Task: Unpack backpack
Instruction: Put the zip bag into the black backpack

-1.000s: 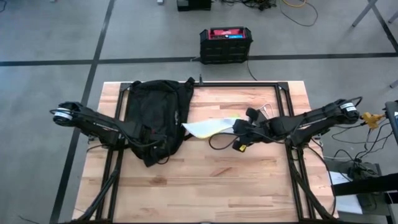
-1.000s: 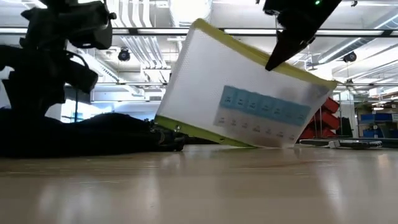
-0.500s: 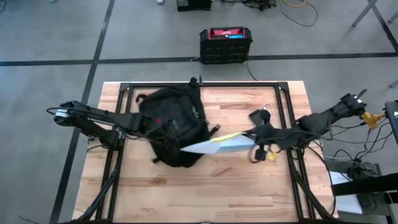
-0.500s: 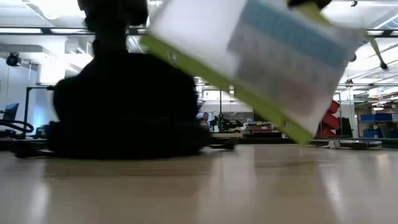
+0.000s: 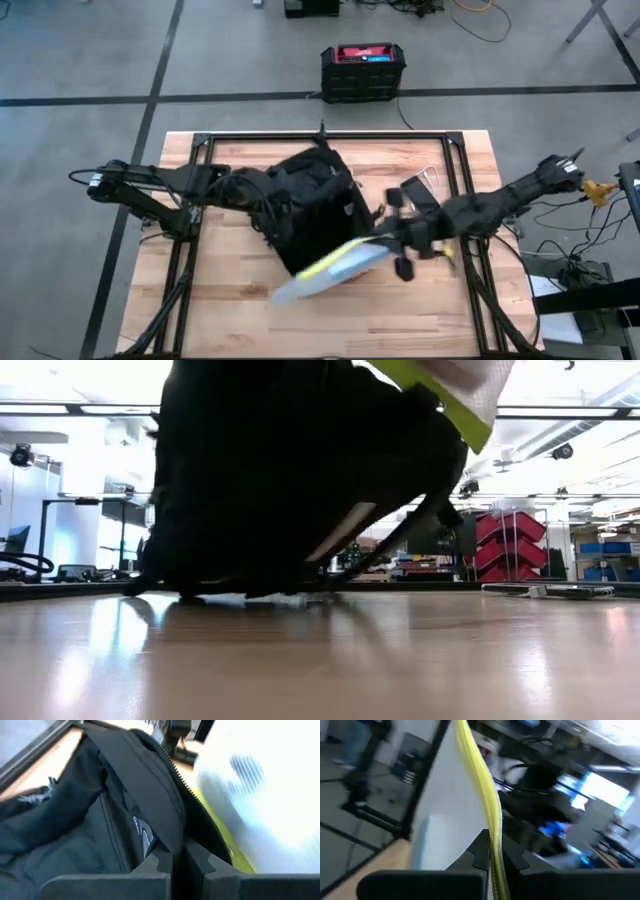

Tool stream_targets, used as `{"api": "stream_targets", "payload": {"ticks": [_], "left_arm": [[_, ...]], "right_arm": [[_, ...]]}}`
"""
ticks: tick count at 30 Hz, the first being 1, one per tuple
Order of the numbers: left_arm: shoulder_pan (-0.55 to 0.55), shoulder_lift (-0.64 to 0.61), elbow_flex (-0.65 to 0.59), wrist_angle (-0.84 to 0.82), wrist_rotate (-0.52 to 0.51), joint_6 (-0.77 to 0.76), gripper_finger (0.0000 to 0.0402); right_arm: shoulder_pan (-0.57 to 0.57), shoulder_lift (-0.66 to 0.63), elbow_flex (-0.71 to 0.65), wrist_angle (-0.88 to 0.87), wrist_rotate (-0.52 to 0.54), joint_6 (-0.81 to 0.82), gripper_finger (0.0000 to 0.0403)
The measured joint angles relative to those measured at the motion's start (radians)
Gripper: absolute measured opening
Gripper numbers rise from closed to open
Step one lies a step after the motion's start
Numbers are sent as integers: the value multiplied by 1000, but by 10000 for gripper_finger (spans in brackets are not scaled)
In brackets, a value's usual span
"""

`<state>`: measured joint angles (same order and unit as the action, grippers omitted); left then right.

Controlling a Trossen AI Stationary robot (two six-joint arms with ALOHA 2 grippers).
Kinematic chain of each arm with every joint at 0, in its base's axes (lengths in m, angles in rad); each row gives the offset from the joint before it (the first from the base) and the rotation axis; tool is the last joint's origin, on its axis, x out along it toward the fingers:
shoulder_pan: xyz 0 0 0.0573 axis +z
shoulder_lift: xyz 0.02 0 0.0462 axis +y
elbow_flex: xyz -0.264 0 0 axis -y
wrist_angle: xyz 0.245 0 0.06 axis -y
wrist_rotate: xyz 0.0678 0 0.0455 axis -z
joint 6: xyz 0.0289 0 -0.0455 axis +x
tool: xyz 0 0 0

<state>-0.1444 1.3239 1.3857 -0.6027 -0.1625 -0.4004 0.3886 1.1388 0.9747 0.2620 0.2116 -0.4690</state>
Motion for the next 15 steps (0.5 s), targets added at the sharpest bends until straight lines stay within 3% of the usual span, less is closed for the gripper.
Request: {"api": "stream_targets", "payload": {"ticks": [10, 12, 15], "left_arm": [[-34, 2, -98, 290, 22, 25, 0], [-45, 2, -98, 307, 21, 26, 0], [-69, 1, -98, 307, -15, 26, 0]], "right_arm": [[-328, 365, 8, -82, -92, 165, 0], [-366, 435, 6, -107, -57, 205, 0], [-437, 518, 5, -156, 103, 316, 0]]}}
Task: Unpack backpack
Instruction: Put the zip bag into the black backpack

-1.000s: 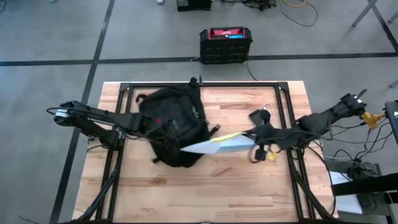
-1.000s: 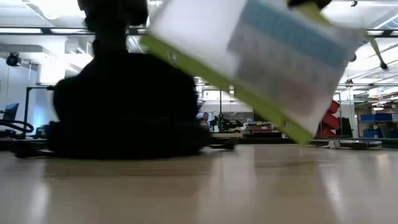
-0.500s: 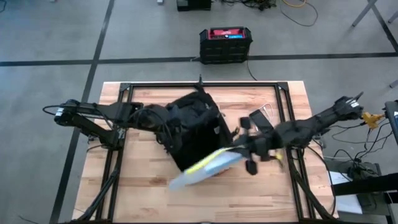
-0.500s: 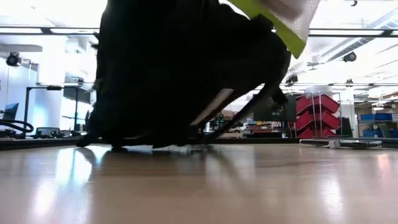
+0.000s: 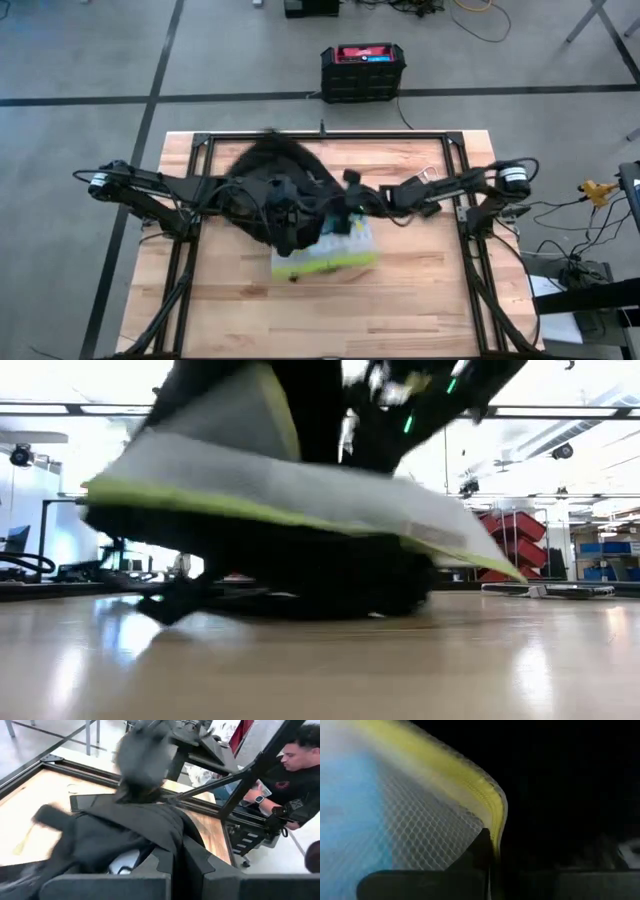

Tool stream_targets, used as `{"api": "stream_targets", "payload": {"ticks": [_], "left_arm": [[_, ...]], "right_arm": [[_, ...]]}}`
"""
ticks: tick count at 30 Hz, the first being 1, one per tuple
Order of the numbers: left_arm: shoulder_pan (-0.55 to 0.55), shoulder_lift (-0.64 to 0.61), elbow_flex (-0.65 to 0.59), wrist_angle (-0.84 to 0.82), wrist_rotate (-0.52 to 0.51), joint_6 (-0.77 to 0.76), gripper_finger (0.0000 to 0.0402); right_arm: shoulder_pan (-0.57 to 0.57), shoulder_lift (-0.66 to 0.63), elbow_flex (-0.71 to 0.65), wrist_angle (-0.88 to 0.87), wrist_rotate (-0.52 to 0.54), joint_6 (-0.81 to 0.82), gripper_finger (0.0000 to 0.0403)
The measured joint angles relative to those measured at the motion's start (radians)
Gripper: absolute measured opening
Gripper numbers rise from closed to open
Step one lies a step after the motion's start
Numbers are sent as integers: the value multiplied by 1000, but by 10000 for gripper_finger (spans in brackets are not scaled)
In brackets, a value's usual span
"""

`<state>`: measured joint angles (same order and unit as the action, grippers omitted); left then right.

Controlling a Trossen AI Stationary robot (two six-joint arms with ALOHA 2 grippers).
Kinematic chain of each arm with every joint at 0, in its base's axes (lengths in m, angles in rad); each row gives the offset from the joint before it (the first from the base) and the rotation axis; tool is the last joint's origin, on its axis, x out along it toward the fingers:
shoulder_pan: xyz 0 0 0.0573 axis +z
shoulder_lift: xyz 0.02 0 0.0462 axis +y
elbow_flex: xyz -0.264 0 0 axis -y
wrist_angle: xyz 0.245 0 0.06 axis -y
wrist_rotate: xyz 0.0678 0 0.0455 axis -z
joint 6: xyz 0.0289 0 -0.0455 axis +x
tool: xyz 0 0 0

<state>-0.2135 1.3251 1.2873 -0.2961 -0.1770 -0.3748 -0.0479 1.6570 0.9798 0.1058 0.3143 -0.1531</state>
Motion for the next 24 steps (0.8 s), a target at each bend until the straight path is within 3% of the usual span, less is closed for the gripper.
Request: {"api": "stream_targets", "payload": {"ticks": [4, 6, 10, 15, 21, 24], "left_arm": [[-41, -1, 0, -32, -118, -2, 0], [-57, 2, -3, -49, -174, -15, 0], [-67, 18, -31, -58, -177, -74, 0], [-72, 30, -60, -36, -179, -143, 0], [-84, 38, -36, 58, -195, -86, 0], [-84, 49, -27, 110, -194, -49, 0]], "right_arm": [[-101, 48, -5, -43, 220, 111, 0], [-136, 45, -9, -43, 234, 150, 0], [-154, 1, -9, -65, 246, 191, 0], [-171, -118, 19, -298, 412, 206, 0], [-253, -225, 45, -643, 404, 379, 0], [-296, -246, 43, -725, 339, 460, 0]]}}
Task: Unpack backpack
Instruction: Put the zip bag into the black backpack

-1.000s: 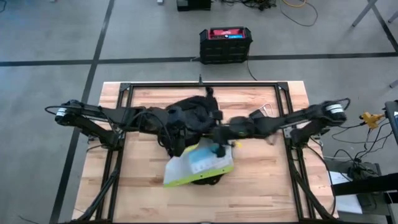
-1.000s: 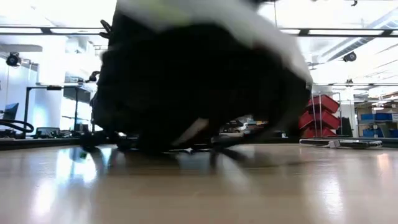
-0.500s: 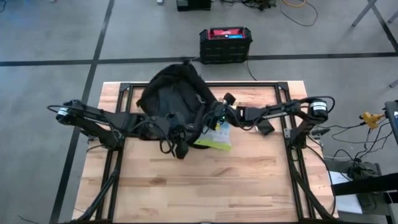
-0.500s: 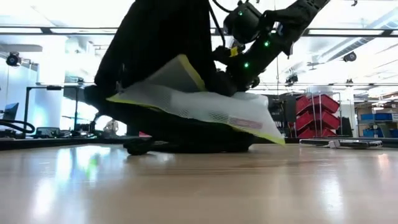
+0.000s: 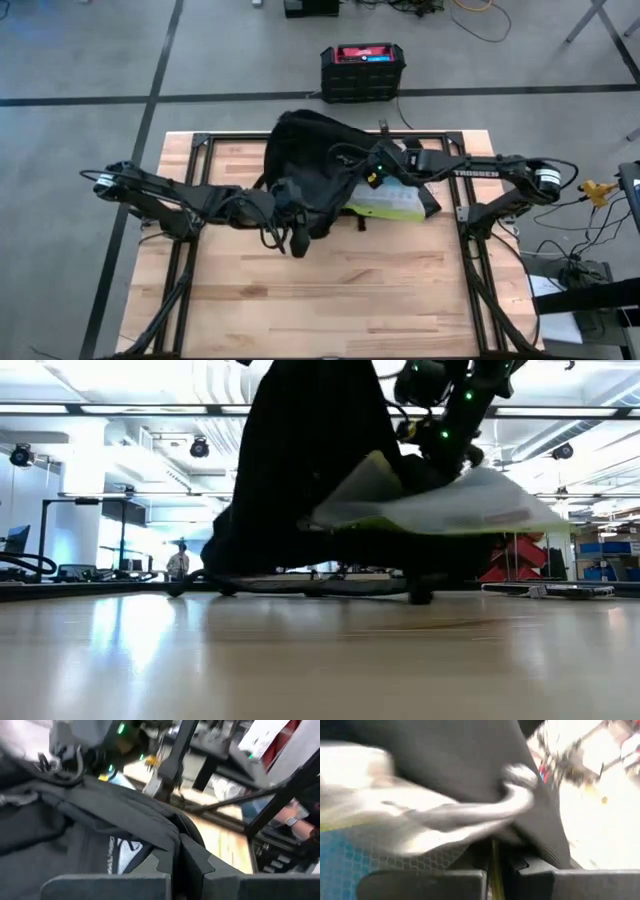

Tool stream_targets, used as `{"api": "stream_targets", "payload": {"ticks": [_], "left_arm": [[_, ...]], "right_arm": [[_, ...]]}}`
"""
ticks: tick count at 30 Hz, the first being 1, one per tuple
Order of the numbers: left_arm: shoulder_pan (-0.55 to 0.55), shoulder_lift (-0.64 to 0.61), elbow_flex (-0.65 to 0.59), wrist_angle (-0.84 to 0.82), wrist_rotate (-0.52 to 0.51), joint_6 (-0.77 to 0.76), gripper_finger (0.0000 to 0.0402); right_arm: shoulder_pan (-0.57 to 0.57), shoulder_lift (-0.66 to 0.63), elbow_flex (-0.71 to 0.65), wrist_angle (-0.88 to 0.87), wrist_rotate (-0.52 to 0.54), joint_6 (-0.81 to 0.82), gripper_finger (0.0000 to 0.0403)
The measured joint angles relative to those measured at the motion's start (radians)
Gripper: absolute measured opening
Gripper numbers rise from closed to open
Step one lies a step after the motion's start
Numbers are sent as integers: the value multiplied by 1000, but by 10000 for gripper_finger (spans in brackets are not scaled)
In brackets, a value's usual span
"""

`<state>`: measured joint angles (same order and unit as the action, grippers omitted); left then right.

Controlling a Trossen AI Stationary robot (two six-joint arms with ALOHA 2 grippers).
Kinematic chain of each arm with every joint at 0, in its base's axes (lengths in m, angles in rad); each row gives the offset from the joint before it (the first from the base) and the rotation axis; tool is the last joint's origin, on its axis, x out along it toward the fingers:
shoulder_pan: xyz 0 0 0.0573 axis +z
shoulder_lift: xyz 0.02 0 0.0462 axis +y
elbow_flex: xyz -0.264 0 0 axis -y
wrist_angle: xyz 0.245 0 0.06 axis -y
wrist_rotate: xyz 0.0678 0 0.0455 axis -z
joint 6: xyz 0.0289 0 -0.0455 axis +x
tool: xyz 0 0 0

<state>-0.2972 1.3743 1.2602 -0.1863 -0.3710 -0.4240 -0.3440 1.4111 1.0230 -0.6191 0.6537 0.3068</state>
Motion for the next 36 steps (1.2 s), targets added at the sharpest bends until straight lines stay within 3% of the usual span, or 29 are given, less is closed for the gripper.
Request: {"api": "stream_targets", "payload": {"ticks": [6, 11, 17, 21, 25, 29, 32, 36], "left_arm": [[3, 82, -13, 95, 48, -9, 0], [3, 196, -11, 112, 86, -72, 0], [4, 238, -10, 55, 100, -139, 0], [10, 217, -10, -7, 86, -147, 0], [23, 205, -10, -110, 75, -159, 0], [29, 211, -21, -206, 33, -208, 0], [29, 213, -30, -215, 6, -217, 0], [31, 214, -30, -181, -11, -218, 0]], "right_arm": [[-4, 1, -7, 49, -189, 94, 0], [-5, 1, -7, 193, -286, 44, 25], [2, 0, 3, 266, -724, -15, 97], [11, -13, 41, 197, -882, -73, 150], [70, -51, 133, -25, -795, -173, 174], [241, -109, 166, -260, -679, -204, 166], [437, -143, 115, -264, -652, -40, 151], [710, -127, -4, -86, -477, 143, 127]]}}
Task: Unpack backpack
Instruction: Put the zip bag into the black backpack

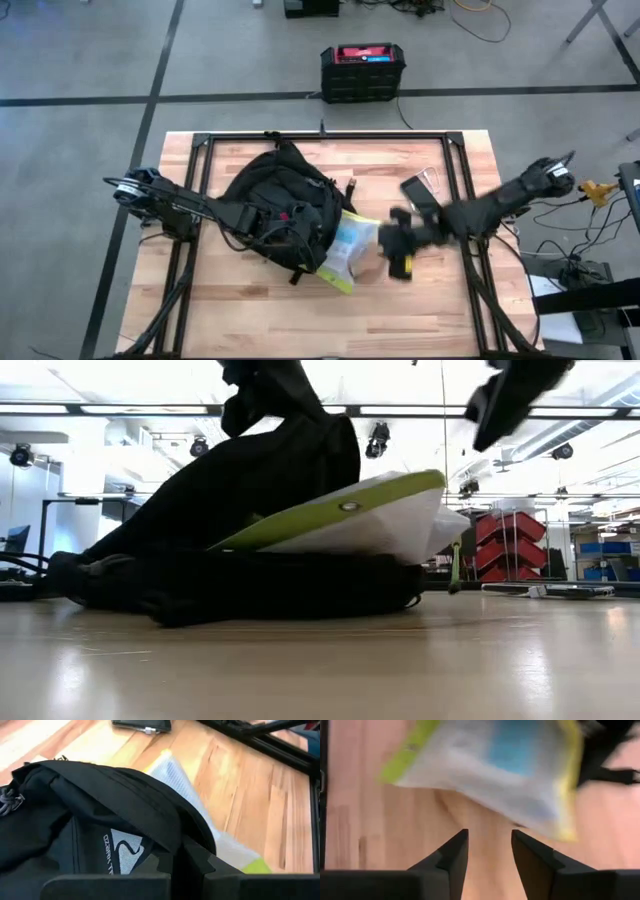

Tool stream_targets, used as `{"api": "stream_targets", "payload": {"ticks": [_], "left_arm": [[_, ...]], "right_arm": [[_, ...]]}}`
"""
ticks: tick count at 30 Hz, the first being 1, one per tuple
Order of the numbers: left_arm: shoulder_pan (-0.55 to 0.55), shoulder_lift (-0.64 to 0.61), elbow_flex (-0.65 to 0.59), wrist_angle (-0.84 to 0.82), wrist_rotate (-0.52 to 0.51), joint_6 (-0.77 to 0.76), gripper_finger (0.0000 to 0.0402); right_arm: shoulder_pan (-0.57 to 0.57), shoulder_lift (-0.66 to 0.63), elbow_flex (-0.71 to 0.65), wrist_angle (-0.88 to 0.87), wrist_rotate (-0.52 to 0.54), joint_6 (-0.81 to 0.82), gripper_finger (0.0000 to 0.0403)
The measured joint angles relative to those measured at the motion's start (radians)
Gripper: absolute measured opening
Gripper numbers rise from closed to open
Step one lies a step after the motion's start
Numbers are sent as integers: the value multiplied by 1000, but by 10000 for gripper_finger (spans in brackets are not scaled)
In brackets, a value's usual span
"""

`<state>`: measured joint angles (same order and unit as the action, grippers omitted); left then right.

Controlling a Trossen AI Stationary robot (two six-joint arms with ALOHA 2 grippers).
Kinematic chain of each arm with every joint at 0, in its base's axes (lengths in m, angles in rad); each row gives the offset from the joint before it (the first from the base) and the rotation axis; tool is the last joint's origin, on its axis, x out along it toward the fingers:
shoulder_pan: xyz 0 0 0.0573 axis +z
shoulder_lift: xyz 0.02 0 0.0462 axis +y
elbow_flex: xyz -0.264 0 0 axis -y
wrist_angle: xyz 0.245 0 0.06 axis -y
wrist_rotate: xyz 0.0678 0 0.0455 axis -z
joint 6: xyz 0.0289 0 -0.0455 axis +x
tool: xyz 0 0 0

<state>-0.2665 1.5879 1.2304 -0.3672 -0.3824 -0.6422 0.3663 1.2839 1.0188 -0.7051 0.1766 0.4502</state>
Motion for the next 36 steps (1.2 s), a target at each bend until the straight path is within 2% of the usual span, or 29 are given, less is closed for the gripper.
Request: {"api": "stream_targets", "payload": {"ticks": [2, 4, 7, 10, 15, 18, 23, 27, 30, 32, 36], "left_arm": [[-2, 0, 4, 34, 3, 1, 0], [-8, 1, 14, 59, 19, 2, 0], [-23, 1, 26, 84, 57, 1, 0], [-39, 1, 42, 77, 77, 0, 0], [-51, 14, 48, 108, 99, -15, 0], [-51, 37, 48, 154, 124, -28, 0], [-55, 51, 49, 174, 104, -30, 0], [-66, 41, 46, 172, 99, -31, 0], [-72, 14, 46, 159, 105, -28, 0], [-73, 0, 49, 122, 89, -34, 0], [-73, -5, 51, 72, 78, -53, 0]], "right_arm": [[90, 36, -58, 136, 121, 16, 112], [129, 91, -103, 253, 216, 12, 93], [117, 190, -142, 372, 250, 0, 51], [71, 301, -154, 520, 269, -71, 9], [-43, 466, -117, 896, 369, -291, 4], [-121, 549, -72, 1120, 358, -414, 2], [-221, 677, -16, 1342, 325, -496, 0], [-260, 719, -16, 1374, 283, -477, 0], [-260, 718, -25, 1357, 142, -458, 0], [-232, 688, -30, 1296, 57, -454, 0], [-149, 567, -31, 1042, 58, -463, 0]]}}
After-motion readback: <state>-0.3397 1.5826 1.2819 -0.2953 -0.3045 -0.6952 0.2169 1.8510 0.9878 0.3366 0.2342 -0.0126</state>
